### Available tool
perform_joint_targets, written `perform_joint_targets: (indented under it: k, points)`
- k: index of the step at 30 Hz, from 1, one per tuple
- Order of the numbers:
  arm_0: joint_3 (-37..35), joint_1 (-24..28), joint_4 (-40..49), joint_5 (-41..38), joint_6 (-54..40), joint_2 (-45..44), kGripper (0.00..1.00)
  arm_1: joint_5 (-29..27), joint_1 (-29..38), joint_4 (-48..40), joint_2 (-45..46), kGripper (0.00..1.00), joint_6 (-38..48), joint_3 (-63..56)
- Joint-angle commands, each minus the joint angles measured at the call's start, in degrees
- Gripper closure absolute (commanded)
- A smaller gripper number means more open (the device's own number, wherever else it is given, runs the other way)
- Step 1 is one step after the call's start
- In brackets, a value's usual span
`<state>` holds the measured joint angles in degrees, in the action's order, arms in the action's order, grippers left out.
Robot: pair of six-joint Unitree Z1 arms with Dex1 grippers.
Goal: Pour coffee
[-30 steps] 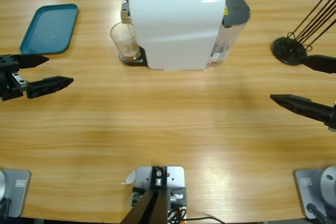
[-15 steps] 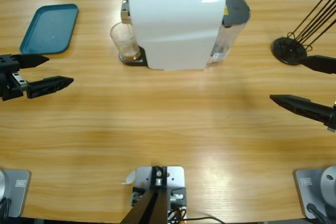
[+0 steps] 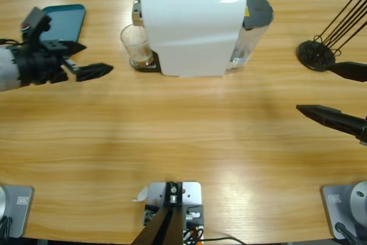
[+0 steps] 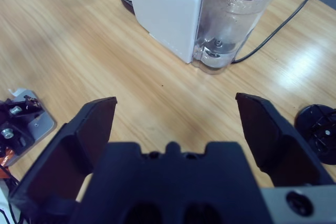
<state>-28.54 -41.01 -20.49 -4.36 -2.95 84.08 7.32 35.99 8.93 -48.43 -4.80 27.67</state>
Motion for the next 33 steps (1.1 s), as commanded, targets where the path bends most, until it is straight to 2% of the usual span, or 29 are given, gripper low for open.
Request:
perform_joint_targets:
  k: [1,9,33]
  points:
    - [-0.46,-0.38,-9.84,-0.60,-3.25,9.37,0.000,-0.28,0.05,0.86,0.57,0.000,0.44,-0.67]
    - [-4.79,-0.38,-11.89,-3.02,-3.20,14.26,0.000,-0.28,0.05,0.84,-0.01,0.000,0.32,-0.60]
    - [-7.85,0.71,-15.29,-5.66,-3.11,22.34,0.009,-0.28,0.05,0.74,-0.31,0.000,0.32,-0.60]
